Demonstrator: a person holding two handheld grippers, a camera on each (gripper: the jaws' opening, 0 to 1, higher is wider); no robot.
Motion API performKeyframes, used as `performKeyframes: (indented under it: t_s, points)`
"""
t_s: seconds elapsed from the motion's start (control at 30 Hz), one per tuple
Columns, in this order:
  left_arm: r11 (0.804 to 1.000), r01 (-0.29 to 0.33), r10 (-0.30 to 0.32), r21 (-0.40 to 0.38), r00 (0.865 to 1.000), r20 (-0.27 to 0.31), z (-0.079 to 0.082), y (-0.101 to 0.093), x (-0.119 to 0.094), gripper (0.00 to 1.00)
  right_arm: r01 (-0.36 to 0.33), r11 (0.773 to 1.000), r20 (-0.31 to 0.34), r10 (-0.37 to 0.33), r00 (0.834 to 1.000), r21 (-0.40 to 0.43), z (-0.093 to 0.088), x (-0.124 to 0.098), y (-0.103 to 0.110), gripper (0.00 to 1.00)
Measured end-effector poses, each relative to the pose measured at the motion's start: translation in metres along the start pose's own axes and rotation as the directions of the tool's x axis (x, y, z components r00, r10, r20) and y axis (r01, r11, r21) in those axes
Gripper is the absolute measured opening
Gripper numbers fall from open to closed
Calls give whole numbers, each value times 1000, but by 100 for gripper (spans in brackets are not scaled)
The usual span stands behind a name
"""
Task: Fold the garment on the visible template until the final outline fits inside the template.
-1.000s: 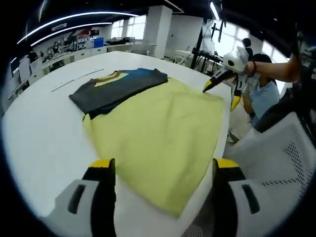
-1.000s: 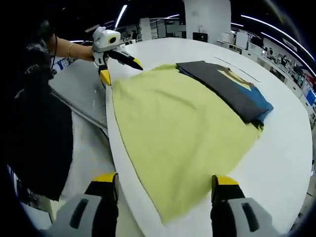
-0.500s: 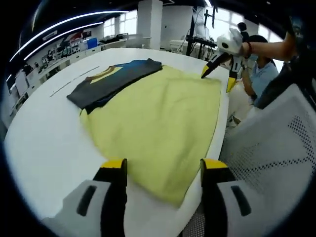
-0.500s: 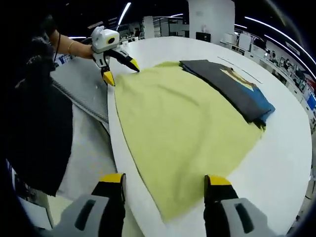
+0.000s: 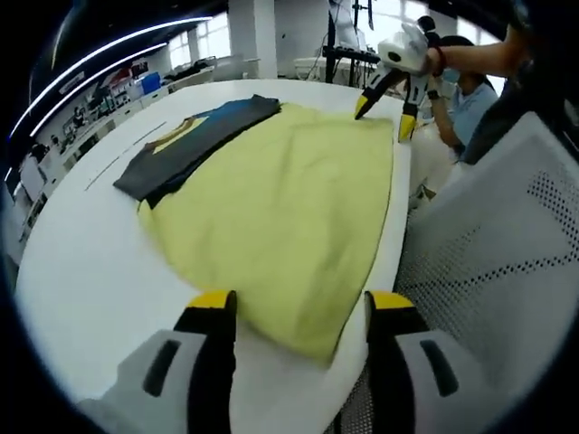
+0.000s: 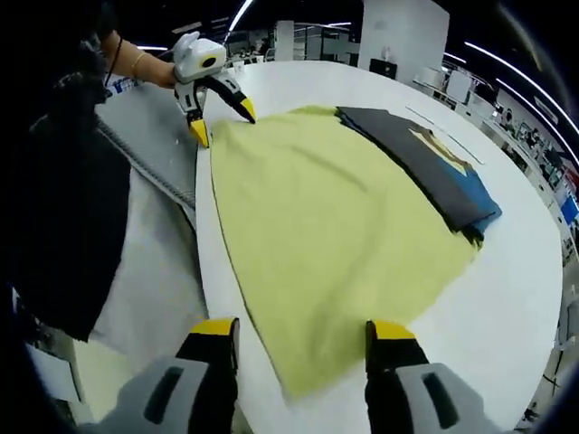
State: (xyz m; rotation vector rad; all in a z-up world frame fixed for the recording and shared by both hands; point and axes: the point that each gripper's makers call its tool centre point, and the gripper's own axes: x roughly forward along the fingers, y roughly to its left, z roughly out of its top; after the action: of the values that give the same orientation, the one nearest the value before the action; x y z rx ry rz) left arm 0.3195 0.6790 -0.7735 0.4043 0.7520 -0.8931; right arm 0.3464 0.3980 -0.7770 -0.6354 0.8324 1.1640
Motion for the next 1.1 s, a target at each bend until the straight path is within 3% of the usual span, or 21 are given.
performKeyframes:
  t_s: [0.17,0.4,0.8,0.9,1.1]
  points:
    - [1000,0,0,2,1000,0,1,4,1,47,8,1000,4,-8,1000,6,-1,-1,-3,44]
    - [998,15,-15,64,1000,-3,8,-1,-1,24,-4,1000,13,4,1000,-2,0,-1,0,33]
    - [995,-3,5,96,1000,-25,3,3,0,3,12,1000,5,-12,1000,-16,1,-1,-6,8]
    - [997,-7,9,80,1000,-24,2,4,0,1,22,999,-4,-22,1000,-25,0,-1,-8,1]
    - [997,-13,16,81,999,-37,-3,3,-5,0,-1,1000,-12,0,1000,-23,-2,-2,-1,0]
